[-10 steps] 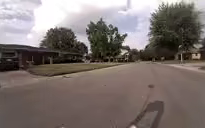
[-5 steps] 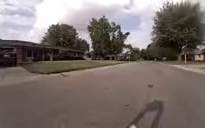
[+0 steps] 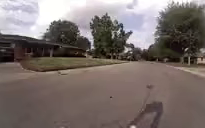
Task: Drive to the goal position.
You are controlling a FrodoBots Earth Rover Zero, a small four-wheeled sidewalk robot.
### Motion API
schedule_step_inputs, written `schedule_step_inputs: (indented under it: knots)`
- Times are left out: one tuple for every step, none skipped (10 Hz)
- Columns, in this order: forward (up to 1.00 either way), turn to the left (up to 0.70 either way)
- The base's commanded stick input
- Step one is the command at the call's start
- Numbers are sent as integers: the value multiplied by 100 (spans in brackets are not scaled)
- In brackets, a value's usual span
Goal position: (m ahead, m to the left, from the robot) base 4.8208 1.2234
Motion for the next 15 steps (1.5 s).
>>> schedule_step_inputs:
  knots:
    - [100,-30]
    - [100,-36]
    - [100,-37]
    - [100,-38]
    - [100,-38]
    - [100,-38]
    - [100,-38]
    - [100,-35]
    - [100,-21]
    - [100,-7]
    - [100,0]
    - [100,0]
    - [100,0]
    - [100,0]
    - [100,0]
